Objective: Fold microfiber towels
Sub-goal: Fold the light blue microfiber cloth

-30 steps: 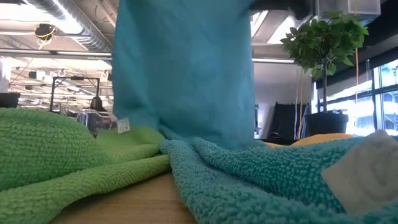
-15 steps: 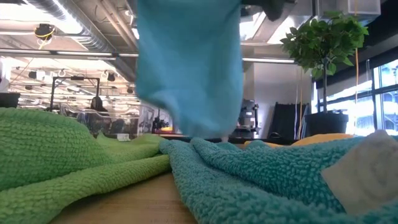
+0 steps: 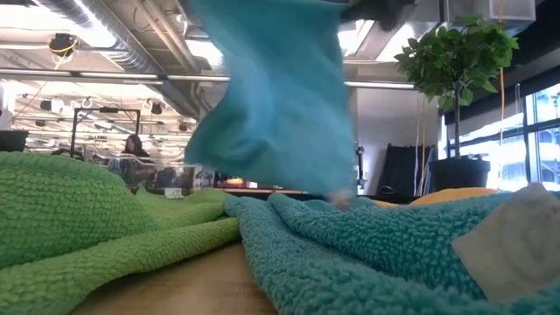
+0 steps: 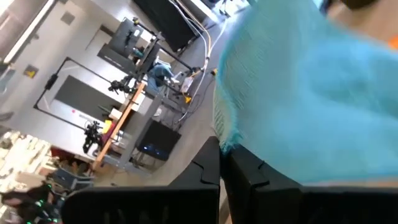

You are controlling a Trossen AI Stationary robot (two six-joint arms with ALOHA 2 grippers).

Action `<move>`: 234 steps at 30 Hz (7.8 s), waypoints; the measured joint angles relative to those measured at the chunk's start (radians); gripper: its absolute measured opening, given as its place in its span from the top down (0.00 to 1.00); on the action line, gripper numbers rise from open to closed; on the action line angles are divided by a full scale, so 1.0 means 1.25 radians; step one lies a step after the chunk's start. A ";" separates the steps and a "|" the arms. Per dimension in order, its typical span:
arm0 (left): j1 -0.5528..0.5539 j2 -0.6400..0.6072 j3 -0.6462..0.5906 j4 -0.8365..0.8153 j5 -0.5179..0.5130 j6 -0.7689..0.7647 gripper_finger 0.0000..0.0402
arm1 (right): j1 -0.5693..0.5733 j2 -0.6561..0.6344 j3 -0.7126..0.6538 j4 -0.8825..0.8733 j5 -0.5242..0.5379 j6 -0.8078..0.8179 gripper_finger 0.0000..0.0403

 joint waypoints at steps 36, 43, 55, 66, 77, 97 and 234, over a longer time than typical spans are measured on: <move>0.160 -0.041 -0.071 0.002 0.009 0.103 1.00 | -0.153 0.005 0.000 0.130 -0.149 -0.003 0.99; 0.172 -0.044 -0.071 -0.002 0.004 0.080 1.00 | -0.152 0.012 0.000 0.132 -0.122 -0.003 0.99; 0.204 -0.102 -0.071 0.007 -0.026 0.166 1.00 | -0.192 0.020 0.000 0.137 -0.178 -0.007 0.99; 0.121 -0.096 -0.071 0.009 0.184 0.037 1.00 | -0.119 0.017 0.001 -0.054 -0.307 0.089 0.99; -0.113 0.013 -0.071 0.126 0.350 -0.186 1.00 | 0.034 0.017 0.001 -0.340 -0.532 0.280 0.99; -0.260 0.254 -0.071 0.511 0.515 -0.215 1.00 | 0.263 0.021 -0.105 -0.368 -0.668 0.554 0.99; 0.722 0.208 -0.359 0.728 1.274 0.729 0.78 | -0.120 0.291 -0.299 0.114 -0.343 0.416 0.81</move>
